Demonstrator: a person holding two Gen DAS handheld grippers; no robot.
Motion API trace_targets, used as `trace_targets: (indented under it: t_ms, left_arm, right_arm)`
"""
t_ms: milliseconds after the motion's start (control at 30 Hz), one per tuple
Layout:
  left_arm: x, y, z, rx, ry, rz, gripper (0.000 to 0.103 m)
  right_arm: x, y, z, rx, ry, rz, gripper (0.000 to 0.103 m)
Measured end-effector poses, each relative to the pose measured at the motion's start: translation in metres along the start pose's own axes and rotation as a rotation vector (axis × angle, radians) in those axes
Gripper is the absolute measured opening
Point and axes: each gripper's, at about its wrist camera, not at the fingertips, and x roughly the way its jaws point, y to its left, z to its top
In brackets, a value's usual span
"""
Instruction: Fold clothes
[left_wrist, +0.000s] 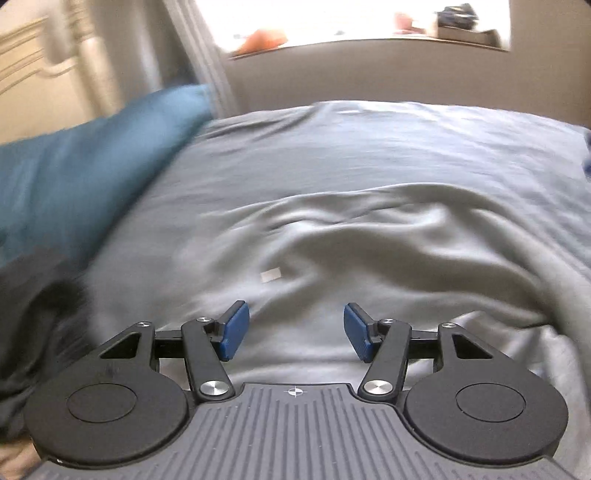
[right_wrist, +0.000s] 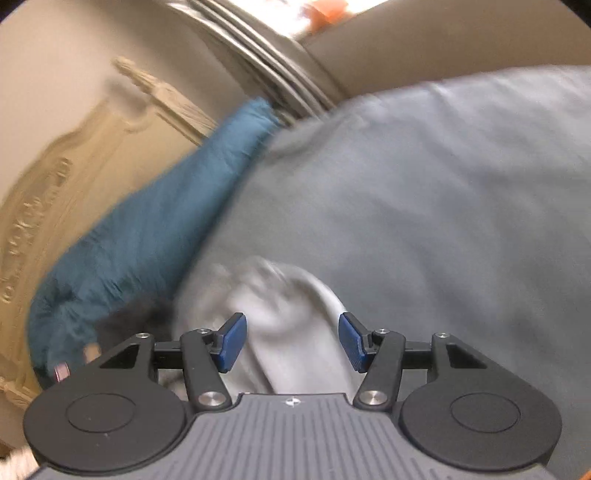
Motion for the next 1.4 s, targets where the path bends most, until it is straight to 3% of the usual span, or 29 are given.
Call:
trace_targets:
  t_ms: [167,367,467,567,600,633,667,867,1067,1167,1267,1367,1400]
  left_arm:
    - [0.037,-0.035,0.017,0.063,0.016,-0.063,0.057]
    - [0.065,-0.051,0.018,0.084,0.008,-0.066,0.057]
    - [0.071,-0.051,0.013,0.062,0.017,-0.075,0.057]
    - [0.072,-0.051,0.010,0.062,-0.012,-0.077,0.057]
    - [0.073,-0.051,0.009,0.062,-0.020,-0.076,0.057]
    - [0.073,-0.051,0.009,0.060,-0.025,-0.077,0.057]
    - [0.074,-0.049,0.009,0.053,-0.028,-0.075,0.057]
    - [0.079,-0.033,0.019,-0.016,-0.030,-0.053,0.057]
    - [0.085,-0.017,0.027,-0.054,-0.038,-0.022,0.057]
    - [0.090,-0.012,0.027,-0.063,-0.029,-0.012,0.057]
    - [0.093,-0.007,0.026,-0.076,-0.016,-0.021,0.057]
    - [0.095,-0.001,0.025,-0.088,-0.004,-0.030,0.057]
    - [0.094,0.001,0.025,-0.089,0.001,-0.039,0.057]
  right_arm:
    - [-0.002,-0.034,-0.063,0.035,0.136,-0.162,0.058]
    - [-0.019,-0.029,-0.104,-0.039,0.165,-0.394,0.057]
    - [-0.025,-0.031,-0.126,-0.032,0.182,-0.447,0.057]
    - [-0.024,-0.020,-0.139,-0.084,0.167,-0.523,0.038]
    - [-0.022,-0.014,-0.142,-0.119,0.166,-0.549,0.023]
    - [-0.022,-0.007,-0.142,-0.159,0.162,-0.577,0.005]
    - [-0.023,0.002,-0.141,-0.199,0.158,-0.606,0.001]
    - [-0.046,0.037,-0.101,-0.384,0.071,-0.776,0.000]
    - [-0.052,0.016,-0.031,-0.441,-0.015,-0.972,0.000]
    - [-0.035,-0.013,-0.005,-0.388,-0.012,-0.996,0.000]
    - [-0.005,-0.046,0.001,-0.341,0.008,-1.029,0.001]
    - [0.016,-0.077,0.000,-0.323,0.126,-1.117,0.007]
    - [0.012,-0.081,0.000,-0.303,0.128,-1.117,0.011]
